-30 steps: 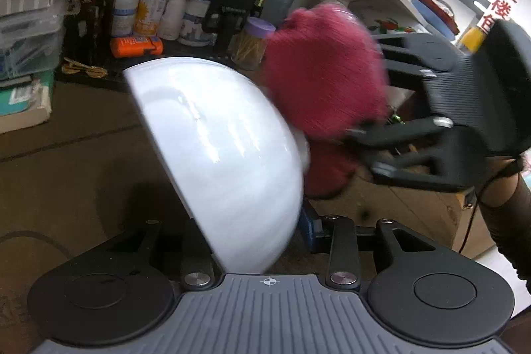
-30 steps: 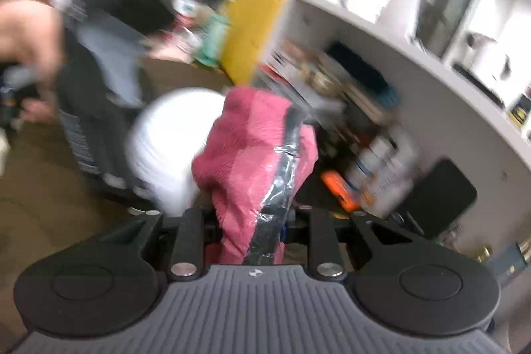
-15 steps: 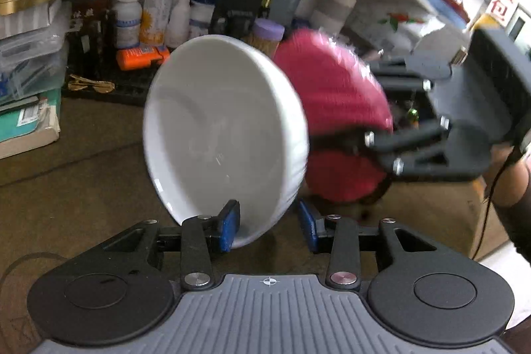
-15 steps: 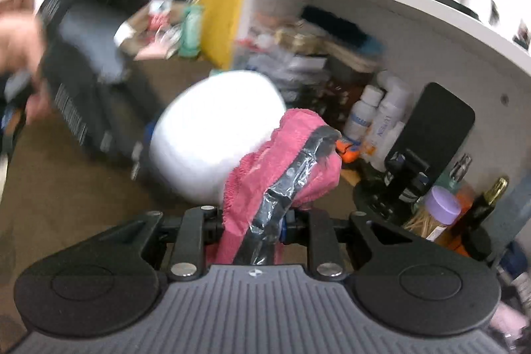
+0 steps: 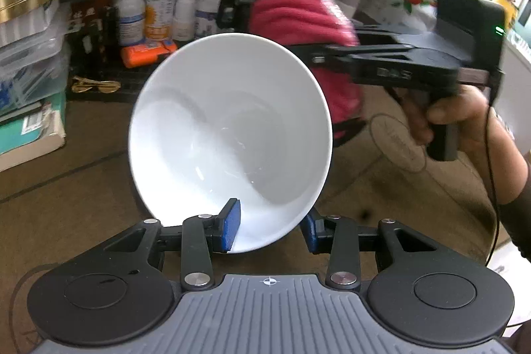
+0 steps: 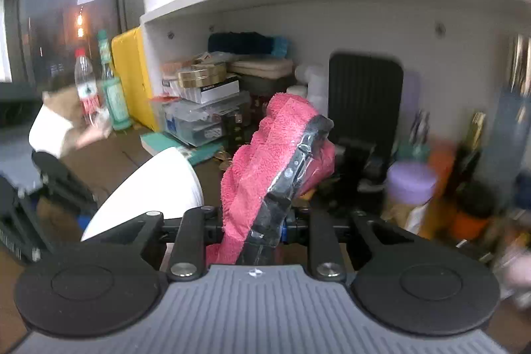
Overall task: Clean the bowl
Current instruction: 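Hold the bowl with the left gripper while the right gripper wipes the outer wall again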
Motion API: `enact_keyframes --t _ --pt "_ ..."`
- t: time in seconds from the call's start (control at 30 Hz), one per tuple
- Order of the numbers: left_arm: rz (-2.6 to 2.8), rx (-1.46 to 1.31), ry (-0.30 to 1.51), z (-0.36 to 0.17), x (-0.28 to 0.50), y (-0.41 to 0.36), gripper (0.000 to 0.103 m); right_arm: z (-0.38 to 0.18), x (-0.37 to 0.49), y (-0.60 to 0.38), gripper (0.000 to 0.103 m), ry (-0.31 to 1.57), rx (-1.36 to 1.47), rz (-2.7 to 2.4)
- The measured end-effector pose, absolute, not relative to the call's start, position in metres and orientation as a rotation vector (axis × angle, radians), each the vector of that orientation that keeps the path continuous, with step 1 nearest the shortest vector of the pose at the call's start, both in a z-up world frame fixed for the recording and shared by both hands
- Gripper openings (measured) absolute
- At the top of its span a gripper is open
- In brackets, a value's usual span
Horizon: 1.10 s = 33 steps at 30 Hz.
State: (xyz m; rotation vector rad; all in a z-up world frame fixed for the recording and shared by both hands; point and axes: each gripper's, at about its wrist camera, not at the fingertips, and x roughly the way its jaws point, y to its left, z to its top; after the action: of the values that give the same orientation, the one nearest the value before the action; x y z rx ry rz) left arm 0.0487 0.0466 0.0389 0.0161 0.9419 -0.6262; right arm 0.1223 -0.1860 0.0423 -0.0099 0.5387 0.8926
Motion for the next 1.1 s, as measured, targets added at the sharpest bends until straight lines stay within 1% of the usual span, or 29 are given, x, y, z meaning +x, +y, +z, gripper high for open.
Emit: enact_keyframes --t 0.17,0.23,0.3,0.33,0.43,0.5,0.53,0.6,0.63,0.67,0.7,0.73,0.77,0.83,0.9,0.93,0.97,1.0,1.07,1.1 --pt "-0.627 0.051 0.952 0.038 0.052 0.035 0.043 0.020 0.117 -0.195 0.024 0.681 0.149 1.041" --pt "-0.631 0.051 0.954 0.038 0.054 0.034 0.043 0.013 0.105 -0.196 0.024 0.729 0.149 1.101" --pt "-0.627 0.089 0.966 0.038 0.055 0.032 0.047 0.009 0.084 -0.196 0.024 0.762 0.115 1.168" --pt "-0.625 0.113 0.968 0.038 0.055 0.030 0.047 0.010 0.079 -0.196 0.024 0.771 0.114 1.185" --pt "-0.617 0.171 0.966 0.038 0.053 0.024 0.047 0.027 0.063 -0.202 0.024 0.713 0.029 1.197" --pt "-0.603 0.203 0.957 0.038 0.052 0.018 0.046 0.036 0.069 -0.208 0.025 0.694 0.030 1.163" --pt "-0.597 0.219 0.952 0.037 0.051 0.014 0.047 0.038 0.074 -0.208 0.028 0.690 0.016 1.125" --pt "-0.592 0.243 0.945 0.038 0.049 0.009 0.047 0.033 0.084 -0.205 0.037 0.703 -0.025 1.031" --pt "-0.588 0.250 0.944 0.037 0.048 0.007 0.047 0.030 0.086 -0.205 0.046 0.717 -0.030 1.007" --pt "-0.585 0.255 0.943 0.037 0.048 0.005 0.047 0.026 0.085 -0.206 0.053 0.727 -0.029 0.979" --pt "-0.582 0.260 0.941 0.037 0.047 0.004 0.048 0.021 0.082 -0.208 0.056 0.734 -0.027 0.945" --pt "-0.578 0.265 0.939 0.036 0.046 0.003 0.048 0.017 0.079 -0.210 0.064 0.741 -0.026 0.910" --pt "-0.577 0.266 0.938 0.036 0.046 0.002 0.048 0.016 0.073 -0.216 0.076 0.734 0.010 0.861" --pt "-0.586 0.268 0.936 0.035 0.045 -0.001 0.049 0.015 0.061 -0.234 0.090 0.736 0.172 0.783" --pt "-0.591 0.276 0.931 0.036 0.043 -0.005 0.050 0.011 0.054 -0.248 0.089 0.762 0.365 0.706" --pt "-0.591 0.283 0.928 0.037 0.043 -0.008 0.051 0.009 0.053 -0.252 0.086 0.769 0.417 0.682" --pt "-0.594 0.290 0.926 0.037 0.043 -0.011 0.055 0.003 0.053 -0.251 0.078 0.772 0.454 0.646" --pt "-0.598 0.298 0.924 0.037 0.043 -0.015 0.056 0.001 0.054 -0.245 0.071 0.748 0.441 0.608" --pt "-0.614 0.317 0.918 0.037 0.041 -0.025 0.057 -0.001 0.063 -0.239 0.035 0.730 0.440 0.568" --pt "-0.619 0.323 0.916 0.037 0.040 -0.028 0.057 -0.004 0.069 -0.238 0.029 0.730 0.456 0.585"
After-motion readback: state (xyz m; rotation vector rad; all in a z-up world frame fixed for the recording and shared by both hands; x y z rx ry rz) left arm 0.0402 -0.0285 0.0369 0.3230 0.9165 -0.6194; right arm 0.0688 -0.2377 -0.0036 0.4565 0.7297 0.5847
